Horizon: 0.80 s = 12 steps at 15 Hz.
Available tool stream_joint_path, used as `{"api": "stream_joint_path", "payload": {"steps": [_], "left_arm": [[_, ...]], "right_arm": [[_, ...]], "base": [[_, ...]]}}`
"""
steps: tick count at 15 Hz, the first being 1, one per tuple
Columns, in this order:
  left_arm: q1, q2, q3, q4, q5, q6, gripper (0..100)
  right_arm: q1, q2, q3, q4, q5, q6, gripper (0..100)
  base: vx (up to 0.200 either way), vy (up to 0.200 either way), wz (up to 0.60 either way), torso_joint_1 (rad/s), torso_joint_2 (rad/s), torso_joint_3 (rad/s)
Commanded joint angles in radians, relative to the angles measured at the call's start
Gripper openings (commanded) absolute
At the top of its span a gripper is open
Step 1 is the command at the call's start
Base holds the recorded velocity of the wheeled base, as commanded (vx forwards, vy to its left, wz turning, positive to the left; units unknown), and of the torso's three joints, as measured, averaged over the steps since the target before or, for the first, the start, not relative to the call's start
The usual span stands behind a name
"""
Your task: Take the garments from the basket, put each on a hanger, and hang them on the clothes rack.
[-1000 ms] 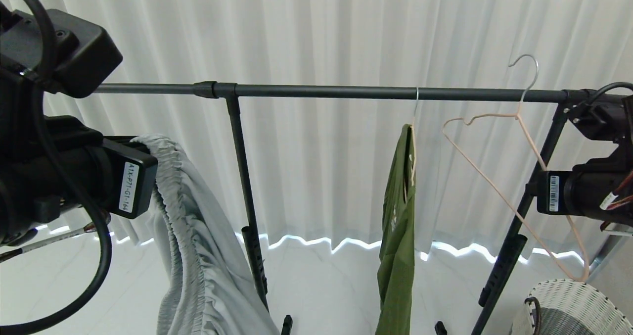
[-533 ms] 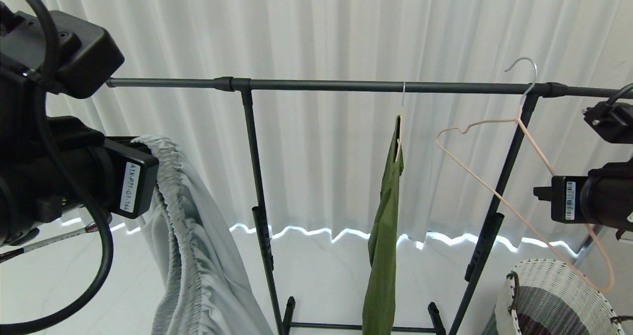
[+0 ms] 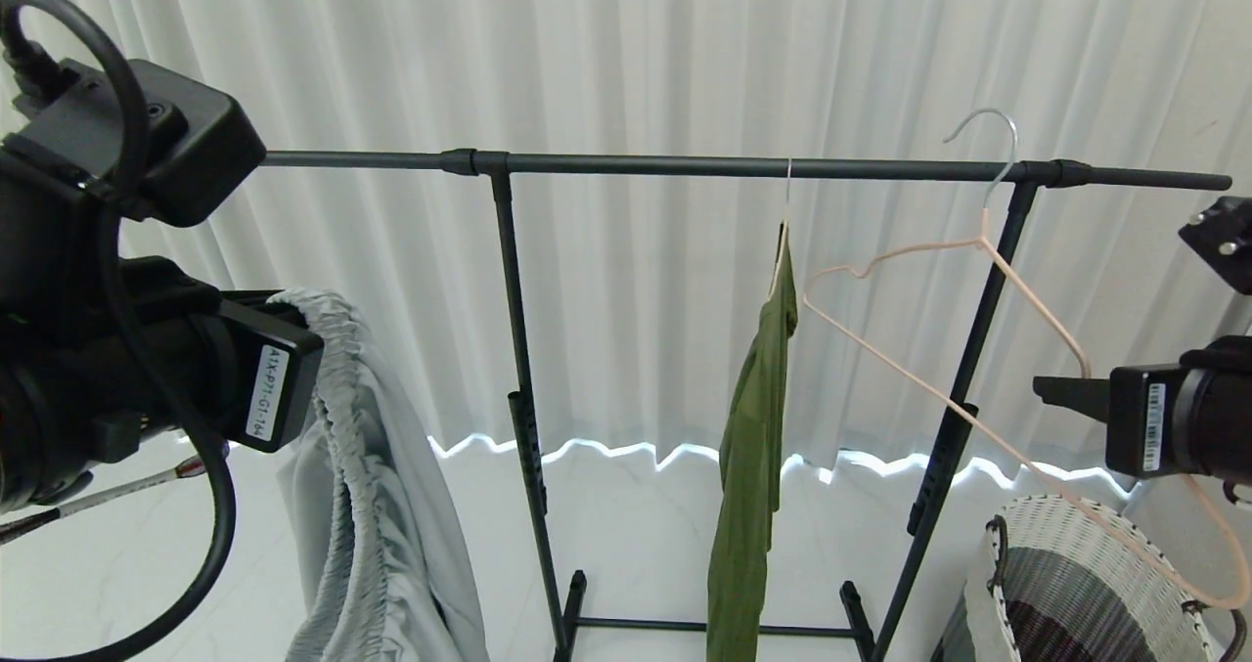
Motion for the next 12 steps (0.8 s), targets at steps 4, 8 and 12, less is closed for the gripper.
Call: {"api": "stream_joint_path", "payload": {"steps": [4, 8, 12], "left_arm": [[0.029, 0.01, 0.039, 0.0, 0.003, 0.002, 0], [0.065, 0.055, 0.06, 0.0, 0.074, 0.002, 0], [0.098, 0.179, -0.017, 0.0, 0.089, -0.009, 0]], "right_arm": [[0.053, -0.205, 0.228, -0.18, 0.21, -0.165, 0], [0.061, -0.316, 0.323, -0.228, 0.369, -0.236, 0], [0.14, -0.354, 0.371, -0.229, 0.42, -0.233, 0]], "base": [[0.0, 0.0, 0.0, 0.0, 0.0, 0.0], [0.0, 0.0, 0.0, 0.0, 0.0, 0.0], [0.0, 0.0, 0.0, 0.0, 0.0, 0.0]]}}
